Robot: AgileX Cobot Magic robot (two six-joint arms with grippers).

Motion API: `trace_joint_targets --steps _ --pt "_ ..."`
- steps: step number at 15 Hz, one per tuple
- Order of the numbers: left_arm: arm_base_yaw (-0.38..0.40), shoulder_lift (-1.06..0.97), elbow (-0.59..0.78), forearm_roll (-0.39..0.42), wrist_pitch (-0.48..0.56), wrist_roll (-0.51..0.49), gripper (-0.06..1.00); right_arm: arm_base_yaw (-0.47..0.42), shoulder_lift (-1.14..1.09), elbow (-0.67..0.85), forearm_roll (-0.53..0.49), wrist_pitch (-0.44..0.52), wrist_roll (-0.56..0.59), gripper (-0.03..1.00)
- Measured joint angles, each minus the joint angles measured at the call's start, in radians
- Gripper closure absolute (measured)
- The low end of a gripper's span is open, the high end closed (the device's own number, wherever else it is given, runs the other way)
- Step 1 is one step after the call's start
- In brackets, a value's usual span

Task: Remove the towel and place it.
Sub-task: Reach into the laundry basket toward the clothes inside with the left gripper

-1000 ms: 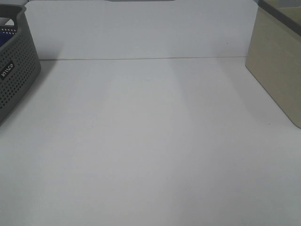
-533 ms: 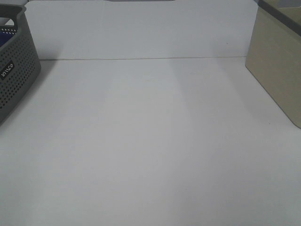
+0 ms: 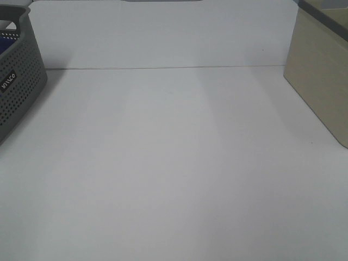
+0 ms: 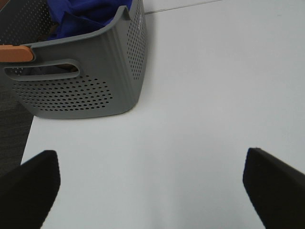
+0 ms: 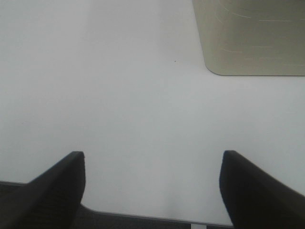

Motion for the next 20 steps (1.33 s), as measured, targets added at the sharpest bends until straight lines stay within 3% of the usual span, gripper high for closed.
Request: trace_joint_targets --steps 3,7,8,10,14,17,20 --pt "0.000 0.125 -0.127 0.000 0.113 0.165 -0.05 0.000 0.000 0.000 0.000 0.000 0.000 0.21" --pt "0.000 0.415 -0.327 0.019 0.126 0.458 -0.05 0.000 0.000 0.000 0.000 0.000 0.000 0.21" --pt "0.000 0.561 -0.415 0.062 0.126 0.639 -0.05 0.000 0.000 0.000 0.000 0.000 0.000 0.21" --pt "0.000 0.707 -0.487 0.157 0.121 0.760 -0.05 0.000 0.000 0.000 0.000 0.000 0.000 0.21" --pt "0.000 0.952 -0.578 0.376 -0.014 0.824 -0.05 0.000 0.000 0.000 0.000 0.000 0.000 0.21" --pt "0.000 1.214 -0.694 0.469 -0.126 0.852 -0.04 0.000 0.000 0.000 0.000 0.000 0.000 0.21" --pt "0.010 1.451 -0.859 0.517 -0.171 0.857 -0.04 0.000 0.000 0.000 0.000 0.000 0.000 0.21"
